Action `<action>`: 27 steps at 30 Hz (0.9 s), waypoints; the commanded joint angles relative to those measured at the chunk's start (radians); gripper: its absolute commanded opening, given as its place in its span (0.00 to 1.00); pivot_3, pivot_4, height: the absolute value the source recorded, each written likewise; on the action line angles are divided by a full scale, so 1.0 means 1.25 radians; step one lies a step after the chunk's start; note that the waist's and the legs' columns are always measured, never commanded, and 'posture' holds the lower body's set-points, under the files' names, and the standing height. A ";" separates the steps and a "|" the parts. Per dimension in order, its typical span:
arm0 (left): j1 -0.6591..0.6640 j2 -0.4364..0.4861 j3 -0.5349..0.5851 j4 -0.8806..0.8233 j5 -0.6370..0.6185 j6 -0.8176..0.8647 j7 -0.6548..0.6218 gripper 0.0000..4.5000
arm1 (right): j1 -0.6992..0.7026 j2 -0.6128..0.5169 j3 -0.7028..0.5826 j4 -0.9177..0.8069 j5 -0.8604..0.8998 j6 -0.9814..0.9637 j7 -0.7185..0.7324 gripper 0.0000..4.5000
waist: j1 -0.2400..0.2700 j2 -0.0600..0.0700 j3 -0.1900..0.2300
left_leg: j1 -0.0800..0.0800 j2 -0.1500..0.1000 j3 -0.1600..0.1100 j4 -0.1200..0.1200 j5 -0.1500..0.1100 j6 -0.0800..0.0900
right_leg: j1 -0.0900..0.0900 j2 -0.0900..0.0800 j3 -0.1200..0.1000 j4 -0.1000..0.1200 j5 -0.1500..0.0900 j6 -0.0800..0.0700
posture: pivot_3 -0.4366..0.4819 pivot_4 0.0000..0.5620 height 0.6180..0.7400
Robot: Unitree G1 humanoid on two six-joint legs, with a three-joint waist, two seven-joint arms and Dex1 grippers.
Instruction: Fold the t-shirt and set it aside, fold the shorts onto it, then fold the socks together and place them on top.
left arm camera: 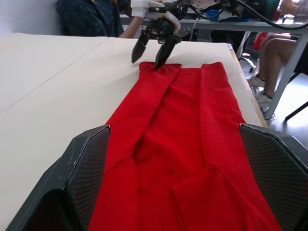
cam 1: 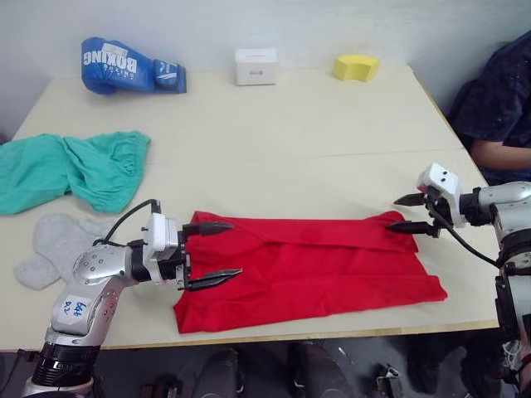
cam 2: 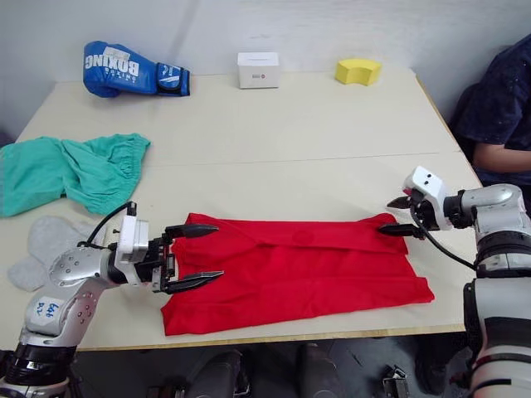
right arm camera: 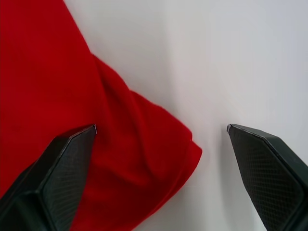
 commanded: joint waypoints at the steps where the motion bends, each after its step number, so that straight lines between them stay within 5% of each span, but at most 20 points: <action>1: 0.014 -0.003 0.010 -0.029 0.001 -0.024 0.009 1.00 | -0.036 -0.006 0.016 0.030 -0.032 0.033 0.088 0.90 | 0.000 0.000 0.000 | 0.000 0.000 0.000 0.000 0.000 0.000 | 0.000 0.000 0.000 0.000 0.000 0.001 | 0.48 0.27 1.00; 13: 0.052 -0.009 0.029 -0.039 -0.011 -0.020 0.047 1.00 | -0.043 0.007 -0.018 0.042 -0.050 -0.050 0.026 0.00 | -0.004 0.000 0.000 | 0.002 0.000 0.000 -0.001 0.001 0.000 | 0.001 0.000 0.001 0.002 0.001 0.001 | 0.48 0.27 1.00; 20: 0.037 -0.024 0.047 -0.023 0.027 -0.028 0.139 1.00 | -0.117 0.044 -0.004 0.072 -0.117 -0.059 -0.185 0.00 | -0.009 0.000 0.000 | 0.002 0.000 0.000 0.000 0.001 -0.001 | 0.001 0.000 0.001 0.003 0.001 0.001 | 0.48 0.27 1.00; 27: 0.041 -0.088 0.081 -0.042 0.063 0.003 0.315 1.00 | -0.171 0.104 -0.011 0.103 -0.176 -0.057 -0.545 0.00 | -0.008 0.000 0.000 | 0.002 0.000 0.000 0.001 0.002 -0.002 | 0.000 0.000 0.001 0.006 0.001 0.001 | 0.48 0.27 1.00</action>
